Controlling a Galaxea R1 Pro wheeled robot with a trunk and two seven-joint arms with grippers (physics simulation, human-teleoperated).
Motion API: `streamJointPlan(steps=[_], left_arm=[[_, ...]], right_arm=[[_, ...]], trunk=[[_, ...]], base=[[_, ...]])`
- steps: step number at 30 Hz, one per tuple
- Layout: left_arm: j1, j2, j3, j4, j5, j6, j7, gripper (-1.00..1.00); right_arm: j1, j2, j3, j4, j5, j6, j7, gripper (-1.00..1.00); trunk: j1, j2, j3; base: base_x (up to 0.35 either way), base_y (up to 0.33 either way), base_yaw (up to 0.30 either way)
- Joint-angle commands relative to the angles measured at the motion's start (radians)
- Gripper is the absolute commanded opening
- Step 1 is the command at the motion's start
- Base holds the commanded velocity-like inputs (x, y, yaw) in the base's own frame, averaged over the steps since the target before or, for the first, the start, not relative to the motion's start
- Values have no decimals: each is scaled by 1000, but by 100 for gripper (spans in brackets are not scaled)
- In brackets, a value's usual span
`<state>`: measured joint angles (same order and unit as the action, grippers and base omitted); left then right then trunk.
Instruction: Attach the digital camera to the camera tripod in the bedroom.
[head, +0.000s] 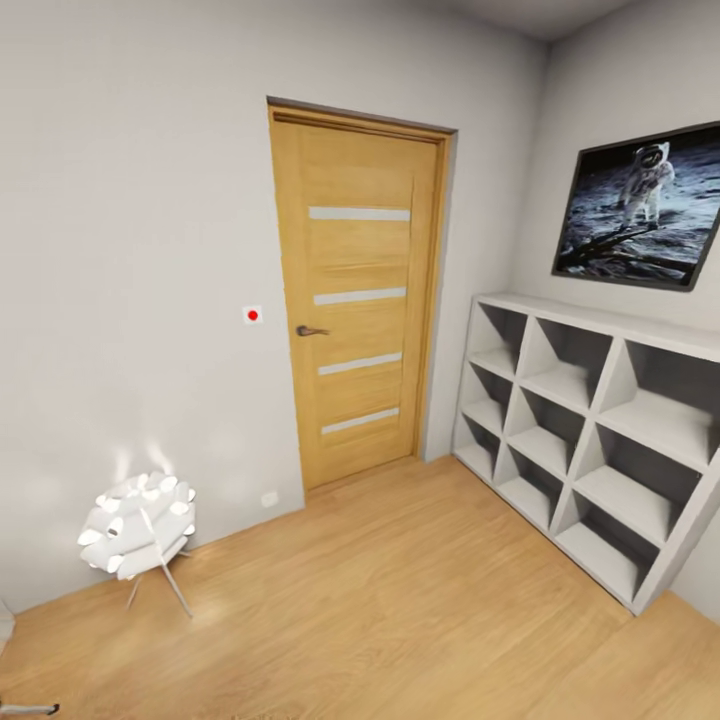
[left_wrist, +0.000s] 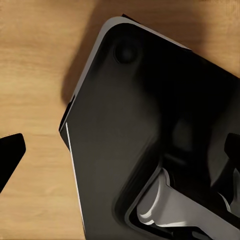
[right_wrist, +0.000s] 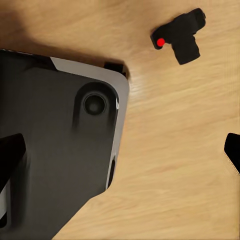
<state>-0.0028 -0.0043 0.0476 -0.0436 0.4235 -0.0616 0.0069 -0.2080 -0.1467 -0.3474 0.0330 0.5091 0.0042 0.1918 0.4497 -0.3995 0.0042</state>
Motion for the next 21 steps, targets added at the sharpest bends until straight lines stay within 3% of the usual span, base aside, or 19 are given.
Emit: streamJointPlan(steps=[1, 8, 21], left_arm=[[0, 0, 5, 1, 0, -3, 1, 100], [0, 0, 4, 1, 0, -3, 1, 100], [0, -4, 3, -1, -2, -3, 1, 100]], right_arm=[[-1, -1, -9, 2, 8, 0, 2, 100], [-1, -2, -9, 2, 8, 0, 3, 100], [-1, -4, -9, 1, 8, -1, 3, 100]], trunk=[[0, -1, 0], [0, -1, 0], [0, -1, 0]], base=[[0, 0, 268], [0, 0, 195], [0, 0, 20]])
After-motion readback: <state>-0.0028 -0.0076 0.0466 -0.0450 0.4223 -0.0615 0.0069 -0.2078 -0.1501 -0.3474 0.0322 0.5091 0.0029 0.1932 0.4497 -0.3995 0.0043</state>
